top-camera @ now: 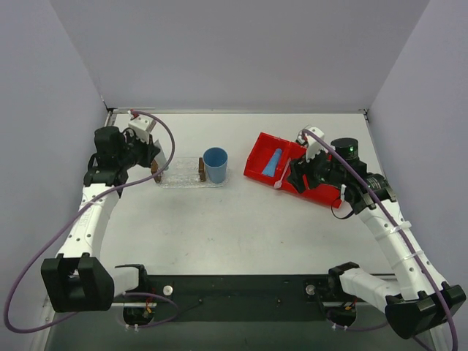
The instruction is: Prepare toiletry sets of a toothbrush and toothpaste on the tray
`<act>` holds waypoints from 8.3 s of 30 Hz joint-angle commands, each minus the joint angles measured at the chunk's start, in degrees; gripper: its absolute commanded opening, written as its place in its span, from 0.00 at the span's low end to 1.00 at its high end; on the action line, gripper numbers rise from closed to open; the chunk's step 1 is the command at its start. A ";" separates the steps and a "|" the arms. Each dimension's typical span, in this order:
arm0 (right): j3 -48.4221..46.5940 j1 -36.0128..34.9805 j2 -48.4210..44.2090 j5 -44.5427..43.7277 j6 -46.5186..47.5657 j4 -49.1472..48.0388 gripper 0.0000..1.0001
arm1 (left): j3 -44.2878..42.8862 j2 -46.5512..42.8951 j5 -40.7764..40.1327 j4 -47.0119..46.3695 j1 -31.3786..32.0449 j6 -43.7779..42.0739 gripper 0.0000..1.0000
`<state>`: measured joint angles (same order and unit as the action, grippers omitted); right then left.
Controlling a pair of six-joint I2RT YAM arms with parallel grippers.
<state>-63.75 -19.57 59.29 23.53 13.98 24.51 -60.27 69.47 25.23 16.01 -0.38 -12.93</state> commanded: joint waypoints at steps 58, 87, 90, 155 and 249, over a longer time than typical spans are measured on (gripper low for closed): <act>4.77 4.37 -1.81 7.14 -0.53 -5.26 0.57 | 4.64 9.72 2.45 -19.26 -3.22 2.21 0.00; 4.95 5.07 -1.72 7.58 -0.62 -5.18 0.57 | 4.99 13.85 3.24 -21.46 -3.13 1.33 0.00; 5.12 5.16 -1.72 7.67 -0.53 -5.18 0.57 | 4.90 14.46 3.42 -21.55 -3.22 1.06 0.00; 5.30 6.39 -0.66 8.81 -0.79 -5.09 0.57 | 0.59 12.53 3.68 -14.60 -3.13 -3.95 0.70; -39.70 -9.17 70.88 -37.68 -18.64 7.83 0.44 | 6.04 -13.66 11.33 -4.41 -4.10 2.03 0.83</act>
<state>-102.72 -28.58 127.20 -13.43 -4.29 28.45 -53.98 56.69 36.84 13.50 -4.34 -10.20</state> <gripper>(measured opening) 0.464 0.832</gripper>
